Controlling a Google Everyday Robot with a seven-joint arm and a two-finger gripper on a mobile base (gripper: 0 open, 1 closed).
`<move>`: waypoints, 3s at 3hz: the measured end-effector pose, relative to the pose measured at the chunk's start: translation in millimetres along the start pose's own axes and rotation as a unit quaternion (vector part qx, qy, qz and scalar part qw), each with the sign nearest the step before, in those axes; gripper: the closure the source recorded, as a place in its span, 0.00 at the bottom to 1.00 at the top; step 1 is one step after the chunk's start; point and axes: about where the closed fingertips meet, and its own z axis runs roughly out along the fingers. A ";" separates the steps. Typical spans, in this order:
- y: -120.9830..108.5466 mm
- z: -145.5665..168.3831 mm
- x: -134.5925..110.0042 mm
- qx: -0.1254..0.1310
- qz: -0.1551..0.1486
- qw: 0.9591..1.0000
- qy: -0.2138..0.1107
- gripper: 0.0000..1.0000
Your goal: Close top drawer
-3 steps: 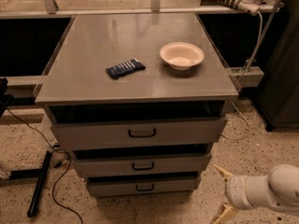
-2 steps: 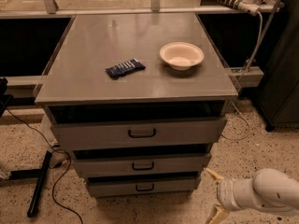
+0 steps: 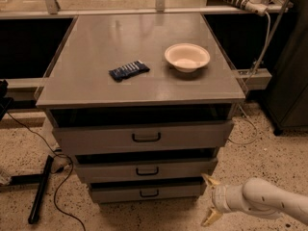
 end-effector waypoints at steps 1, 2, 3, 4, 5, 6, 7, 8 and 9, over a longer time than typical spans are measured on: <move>0.0 0.1 0.0 0.000 0.000 1.000 0.000 0.00; 1.8 15.9 4.4 0.000 -0.003 1.000 0.006 0.00; -1.6 38.2 11.0 0.004 -0.007 1.000 0.004 0.00; -3.5 54.6 20.4 0.008 -0.002 1.000 -0.003 0.00; -4.8 67.5 30.6 0.012 0.008 1.000 -0.010 0.00; -4.4 86.7 37.5 0.006 0.014 1.000 -0.020 0.00; 5.0 113.7 46.6 -0.010 0.020 1.000 -0.018 0.00; 15.6 158.4 66.9 -0.020 0.026 0.999 -0.008 0.00; 15.6 158.4 66.9 -0.020 0.026 0.999 -0.008 0.00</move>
Offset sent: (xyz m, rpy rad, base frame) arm 0.0098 0.0085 -0.0353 -0.0359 -0.0047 -0.0027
